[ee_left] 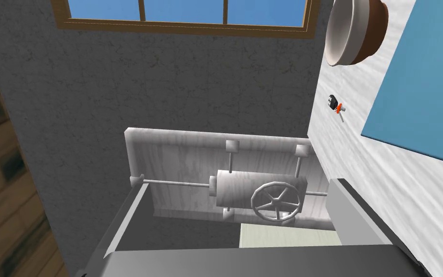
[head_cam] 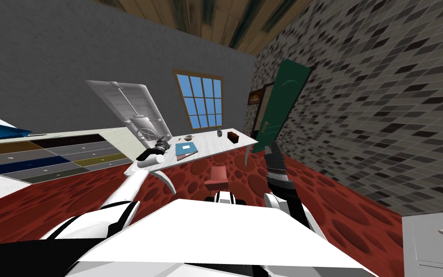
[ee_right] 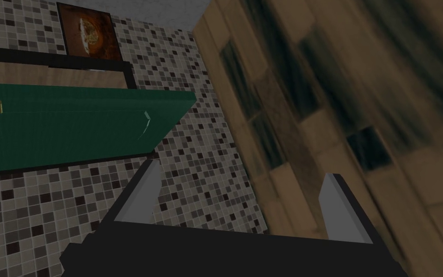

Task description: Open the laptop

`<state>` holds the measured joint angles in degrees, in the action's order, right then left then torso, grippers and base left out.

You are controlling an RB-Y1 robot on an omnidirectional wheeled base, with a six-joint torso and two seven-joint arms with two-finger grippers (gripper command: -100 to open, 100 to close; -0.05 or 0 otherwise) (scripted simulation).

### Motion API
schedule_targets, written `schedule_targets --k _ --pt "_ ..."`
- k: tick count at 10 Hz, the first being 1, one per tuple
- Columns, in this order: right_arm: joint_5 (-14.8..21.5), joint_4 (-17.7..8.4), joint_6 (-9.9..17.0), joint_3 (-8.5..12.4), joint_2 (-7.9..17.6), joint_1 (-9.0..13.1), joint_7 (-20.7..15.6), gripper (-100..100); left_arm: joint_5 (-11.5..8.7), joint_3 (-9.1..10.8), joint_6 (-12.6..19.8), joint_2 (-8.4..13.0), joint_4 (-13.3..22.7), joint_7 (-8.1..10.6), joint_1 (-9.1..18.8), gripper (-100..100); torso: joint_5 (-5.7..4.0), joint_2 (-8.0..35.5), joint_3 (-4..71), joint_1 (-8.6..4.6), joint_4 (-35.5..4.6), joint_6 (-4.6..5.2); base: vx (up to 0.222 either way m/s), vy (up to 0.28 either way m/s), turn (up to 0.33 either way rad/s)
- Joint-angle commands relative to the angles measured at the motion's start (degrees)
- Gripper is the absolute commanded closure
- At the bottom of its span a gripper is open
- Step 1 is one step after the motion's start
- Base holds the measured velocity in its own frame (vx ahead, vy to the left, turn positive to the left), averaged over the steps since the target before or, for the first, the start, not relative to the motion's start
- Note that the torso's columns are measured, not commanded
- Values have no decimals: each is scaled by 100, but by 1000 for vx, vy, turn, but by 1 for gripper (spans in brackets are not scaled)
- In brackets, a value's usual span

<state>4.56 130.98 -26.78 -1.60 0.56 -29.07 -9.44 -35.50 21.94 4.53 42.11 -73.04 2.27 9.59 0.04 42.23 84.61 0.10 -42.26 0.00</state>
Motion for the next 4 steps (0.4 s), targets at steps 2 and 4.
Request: schedule_targets --k 2,4 --pt "0 0 0 0 0 0 0 0 0 0 0 0 0 0 0 0 -3 5 -3 -8 -2 0 0 0 0" --pt "0 0 0 0 0 0 0 0 0 0 0 0 0 0 0 0 -4 7 -4 -11 -3 0 0 0 0"
